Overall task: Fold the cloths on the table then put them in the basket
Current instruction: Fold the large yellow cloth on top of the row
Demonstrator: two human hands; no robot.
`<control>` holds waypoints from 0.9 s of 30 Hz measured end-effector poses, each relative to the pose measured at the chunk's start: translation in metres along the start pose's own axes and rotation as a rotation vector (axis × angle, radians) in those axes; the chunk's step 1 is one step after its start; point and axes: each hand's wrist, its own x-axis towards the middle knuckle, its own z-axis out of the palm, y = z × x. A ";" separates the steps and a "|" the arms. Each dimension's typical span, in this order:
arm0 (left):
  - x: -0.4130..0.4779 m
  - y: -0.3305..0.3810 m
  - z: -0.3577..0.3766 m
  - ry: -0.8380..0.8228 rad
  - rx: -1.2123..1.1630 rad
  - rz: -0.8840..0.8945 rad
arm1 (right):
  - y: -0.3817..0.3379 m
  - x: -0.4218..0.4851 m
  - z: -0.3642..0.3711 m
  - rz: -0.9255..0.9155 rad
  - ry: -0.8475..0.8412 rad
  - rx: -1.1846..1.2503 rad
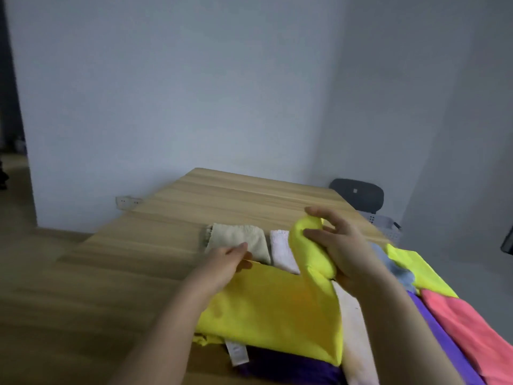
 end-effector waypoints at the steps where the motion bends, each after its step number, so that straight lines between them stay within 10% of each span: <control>1: 0.000 0.000 -0.005 0.007 -0.094 -0.058 | 0.003 0.001 0.020 0.011 -0.037 -0.024; 7: 0.001 -0.010 -0.028 -0.004 -0.283 -0.174 | 0.028 -0.002 0.076 0.228 -0.268 -0.063; 12: -0.001 -0.020 -0.028 0.063 0.101 0.080 | 0.042 -0.010 0.055 0.097 -0.008 -0.216; 17: 0.004 -0.015 -0.030 0.064 -0.031 0.189 | 0.059 -0.018 0.024 -0.011 0.072 -0.585; 23: 0.010 -0.020 -0.023 0.191 0.203 0.119 | 0.042 -0.030 -0.002 0.070 -0.507 -0.814; 27: 0.006 -0.013 -0.021 0.188 0.274 0.061 | 0.040 -0.035 -0.008 0.012 -0.579 -0.995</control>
